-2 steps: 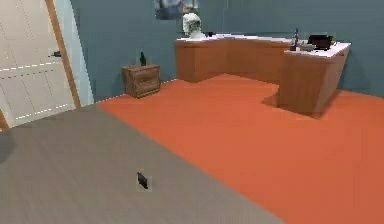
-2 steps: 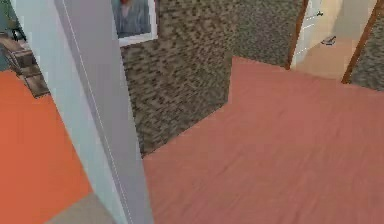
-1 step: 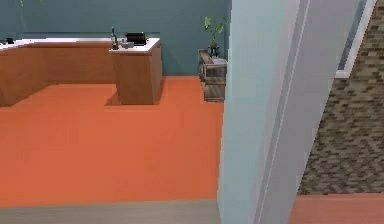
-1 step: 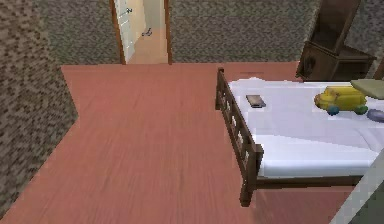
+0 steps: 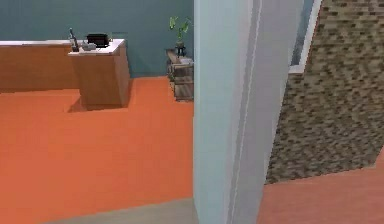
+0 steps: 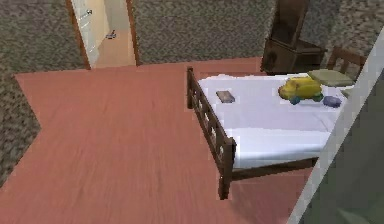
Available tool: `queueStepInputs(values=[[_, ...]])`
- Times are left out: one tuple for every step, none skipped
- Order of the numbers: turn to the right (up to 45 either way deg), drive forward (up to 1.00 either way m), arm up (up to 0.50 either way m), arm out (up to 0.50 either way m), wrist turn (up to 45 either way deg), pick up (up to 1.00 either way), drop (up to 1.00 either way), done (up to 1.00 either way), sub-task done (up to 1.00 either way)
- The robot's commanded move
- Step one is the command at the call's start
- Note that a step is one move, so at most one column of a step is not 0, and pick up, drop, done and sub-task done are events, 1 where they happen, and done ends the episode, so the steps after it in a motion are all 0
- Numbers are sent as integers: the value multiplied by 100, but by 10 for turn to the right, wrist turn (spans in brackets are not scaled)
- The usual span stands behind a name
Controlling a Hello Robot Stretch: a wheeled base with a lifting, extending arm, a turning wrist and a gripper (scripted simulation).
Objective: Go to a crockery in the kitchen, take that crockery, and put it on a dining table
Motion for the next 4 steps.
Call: queueStepInputs(values=[[0,15,0,0,0,0,0,0,0],[-450,0,0,0,0,0,0,0,0],[-330,0,0,0,0,0,0,0,0],[0,45,0,0,0,0,0,0,0]])
